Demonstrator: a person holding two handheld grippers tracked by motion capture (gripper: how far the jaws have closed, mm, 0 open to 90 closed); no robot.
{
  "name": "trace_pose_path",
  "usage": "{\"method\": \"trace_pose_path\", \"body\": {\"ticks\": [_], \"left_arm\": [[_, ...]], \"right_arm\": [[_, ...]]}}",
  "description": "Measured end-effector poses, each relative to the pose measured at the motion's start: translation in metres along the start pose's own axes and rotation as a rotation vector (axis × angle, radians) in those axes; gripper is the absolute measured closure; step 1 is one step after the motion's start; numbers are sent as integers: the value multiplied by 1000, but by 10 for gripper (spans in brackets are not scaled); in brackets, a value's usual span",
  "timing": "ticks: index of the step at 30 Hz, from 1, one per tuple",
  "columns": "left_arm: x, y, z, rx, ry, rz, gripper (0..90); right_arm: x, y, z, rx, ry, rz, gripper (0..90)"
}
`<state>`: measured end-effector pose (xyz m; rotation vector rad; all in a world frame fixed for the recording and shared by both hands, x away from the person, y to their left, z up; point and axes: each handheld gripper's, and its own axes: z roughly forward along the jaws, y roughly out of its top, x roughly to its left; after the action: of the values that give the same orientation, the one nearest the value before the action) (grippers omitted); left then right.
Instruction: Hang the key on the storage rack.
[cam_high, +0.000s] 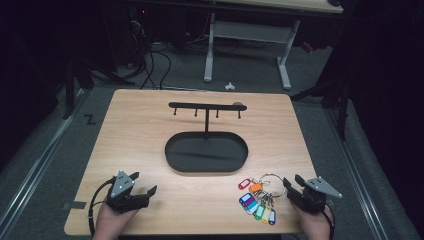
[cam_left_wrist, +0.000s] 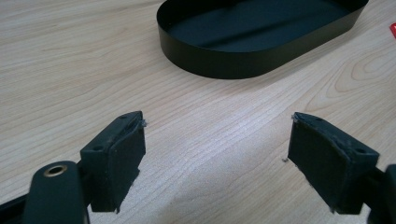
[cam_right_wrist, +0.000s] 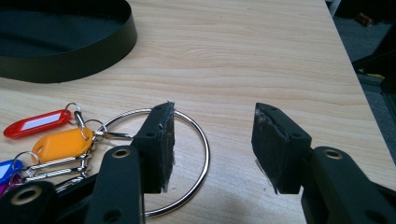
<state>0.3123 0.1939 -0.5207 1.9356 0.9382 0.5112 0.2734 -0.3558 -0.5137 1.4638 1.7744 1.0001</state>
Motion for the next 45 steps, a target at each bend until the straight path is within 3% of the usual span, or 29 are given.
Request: {"method": "trace_pose_path", "body": {"ticks": [13,19,22,23,24,25,26,28,32,33,36,39,43,44,45], "left_arm": [[0,-1,1,17,-10,6,193],[2,0,0,6,-14,-4,193],[3,-1,-1,5,-13,-9,194],[3,-1,-1,5,-13,-9,194],[3,-1,0,5,-12,-9,194],[3,-1,0,7,-12,-11,194],[2,-1,-1,9,-11,-11,194],[2,-1,-1,5,-10,-13,194],[2,-2,-2,9,-11,-11,194],[2,-2,-2,9,-11,-11,194],[2,-2,-1,11,-16,-16,194],[2,-2,-2,8,-17,-15,194],[2,-2,-2,4,-17,-17,195],[2,-2,-2,5,-18,-16,194],[3,-2,-2,5,-18,-16,194]], "right_arm": [[2,4,0,28,45,-33,490],[9,12,0,89,86,-64,532],[14,15,1,119,110,-126,551],[14,15,1,119,110,-126,551],[17,16,1,143,118,-160,552],[17,16,1,143,118,-160,552],[18,16,2,173,126,-205,552],[18,16,2,188,132,-223,552],[20,18,1,276,152,-309,535],[20,18,1,276,152,-309,535],[25,24,-2,339,164,-388,519],[26,29,-2,364,175,-408,515],[27,36,0,445,204,-449,507],[29,40,1,492,227,-491,509],[29,40,1,492,227,-491,509]]}}
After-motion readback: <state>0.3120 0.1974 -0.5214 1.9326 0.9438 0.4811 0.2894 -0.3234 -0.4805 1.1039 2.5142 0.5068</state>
